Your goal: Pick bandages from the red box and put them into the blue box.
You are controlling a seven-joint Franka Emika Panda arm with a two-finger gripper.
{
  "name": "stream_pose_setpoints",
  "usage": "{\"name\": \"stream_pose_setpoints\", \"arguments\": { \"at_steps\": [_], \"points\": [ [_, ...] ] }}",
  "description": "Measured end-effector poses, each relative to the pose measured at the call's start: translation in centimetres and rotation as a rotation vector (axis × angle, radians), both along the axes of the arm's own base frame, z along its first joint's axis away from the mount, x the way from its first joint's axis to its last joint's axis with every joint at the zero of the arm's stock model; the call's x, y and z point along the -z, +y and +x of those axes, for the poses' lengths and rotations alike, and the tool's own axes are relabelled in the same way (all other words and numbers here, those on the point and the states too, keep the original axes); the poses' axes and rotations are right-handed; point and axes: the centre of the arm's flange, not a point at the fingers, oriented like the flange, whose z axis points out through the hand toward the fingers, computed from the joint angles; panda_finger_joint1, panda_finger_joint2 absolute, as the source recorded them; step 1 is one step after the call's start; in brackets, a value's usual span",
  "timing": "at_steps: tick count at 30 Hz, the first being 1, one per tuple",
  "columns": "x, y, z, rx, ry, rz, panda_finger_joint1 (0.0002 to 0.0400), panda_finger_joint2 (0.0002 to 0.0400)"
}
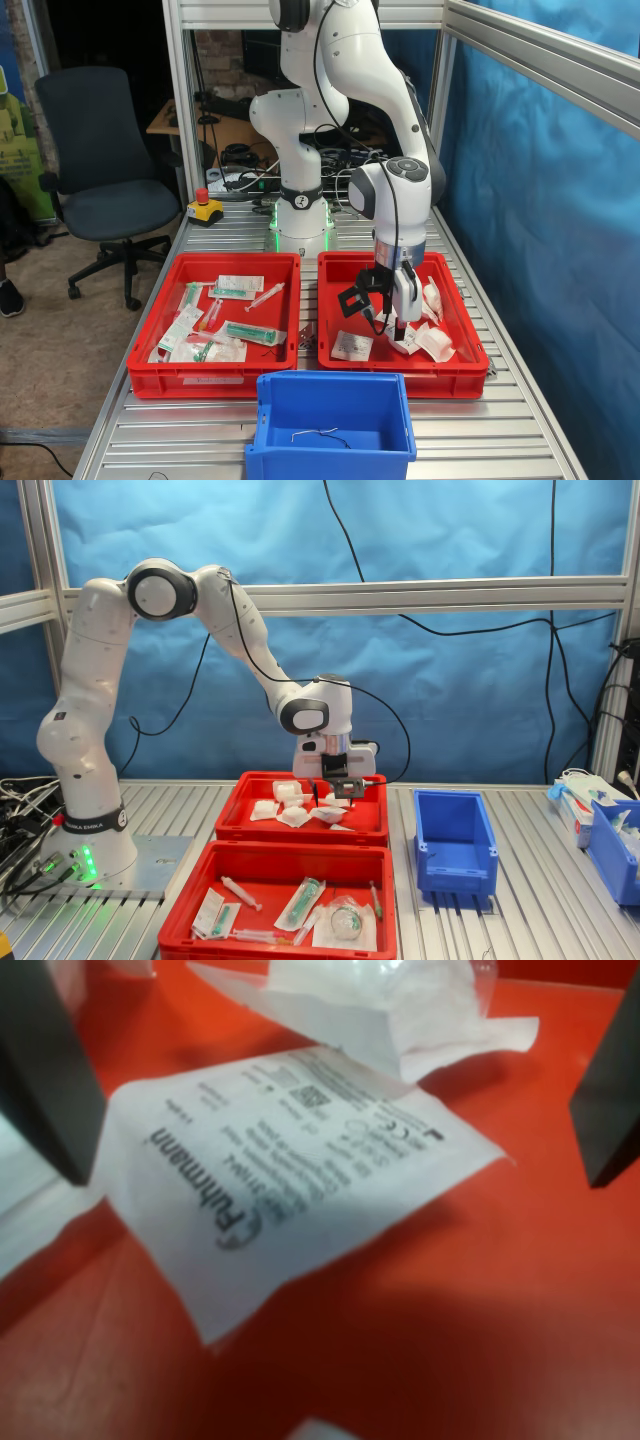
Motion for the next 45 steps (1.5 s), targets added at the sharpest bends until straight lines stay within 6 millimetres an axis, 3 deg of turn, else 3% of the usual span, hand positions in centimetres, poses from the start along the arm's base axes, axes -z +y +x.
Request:
{"name": "stream_pose_setpoints", "arguments": {
  "at_steps": [23,45],
  "points": [
    [2.5,3.5,-1.6,-0.022,0.012,0.006,0.04,0.04],
    [3.7,3.7,-1.2,-0.014,0.02,0.004,0.04,0.04]
  ]
}}
